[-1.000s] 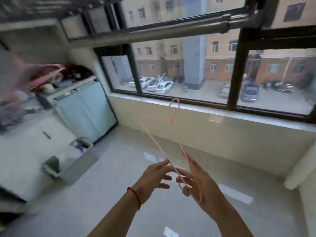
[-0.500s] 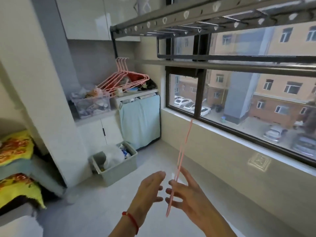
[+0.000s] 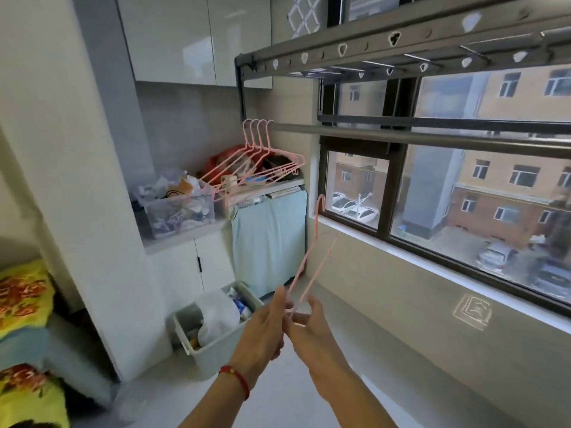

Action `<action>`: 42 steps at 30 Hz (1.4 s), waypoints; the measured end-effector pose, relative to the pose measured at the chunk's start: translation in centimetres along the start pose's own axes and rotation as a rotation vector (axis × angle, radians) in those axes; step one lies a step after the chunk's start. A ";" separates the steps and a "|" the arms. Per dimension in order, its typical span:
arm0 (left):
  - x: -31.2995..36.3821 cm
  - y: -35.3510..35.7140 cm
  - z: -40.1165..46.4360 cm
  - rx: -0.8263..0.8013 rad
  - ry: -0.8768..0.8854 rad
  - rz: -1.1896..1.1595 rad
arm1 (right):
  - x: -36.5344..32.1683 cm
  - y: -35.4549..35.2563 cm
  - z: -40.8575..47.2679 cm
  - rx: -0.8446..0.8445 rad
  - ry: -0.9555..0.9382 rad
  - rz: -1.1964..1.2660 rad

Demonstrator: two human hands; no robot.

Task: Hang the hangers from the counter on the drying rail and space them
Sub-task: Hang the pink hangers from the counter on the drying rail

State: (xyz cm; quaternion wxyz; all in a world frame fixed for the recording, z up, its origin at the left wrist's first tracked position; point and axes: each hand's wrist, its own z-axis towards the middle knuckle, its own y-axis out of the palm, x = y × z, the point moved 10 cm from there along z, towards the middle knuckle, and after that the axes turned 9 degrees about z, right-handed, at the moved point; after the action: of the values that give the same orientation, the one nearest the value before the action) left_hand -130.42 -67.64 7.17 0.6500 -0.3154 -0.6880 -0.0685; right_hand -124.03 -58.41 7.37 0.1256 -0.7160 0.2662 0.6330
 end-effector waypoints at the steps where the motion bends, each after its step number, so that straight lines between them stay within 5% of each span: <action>1: 0.4 -0.9 1.5 0.002 0.023 0.004 | -0.6 0.4 1.4 -0.015 -0.021 -0.009; 7: 5.4 -7.3 9.9 0.033 0.090 -0.026 | -4.4 -1.9 9.9 0.079 -0.118 -0.009; 19: 15.1 -12.8 24.3 -0.151 0.174 -0.045 | -5.2 -3.4 21.4 0.223 -0.170 0.013; 42: 15.4 -13.2 35.1 -0.323 0.202 0.018 | -5.9 0.3 26.4 0.374 -0.243 -0.035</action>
State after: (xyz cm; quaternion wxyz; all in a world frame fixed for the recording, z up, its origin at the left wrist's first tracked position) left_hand -166.51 -55.10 20.68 0.6574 -0.4131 -0.5964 -0.2037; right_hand -146.72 -43.68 8.78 0.2984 -0.6034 0.3492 0.6519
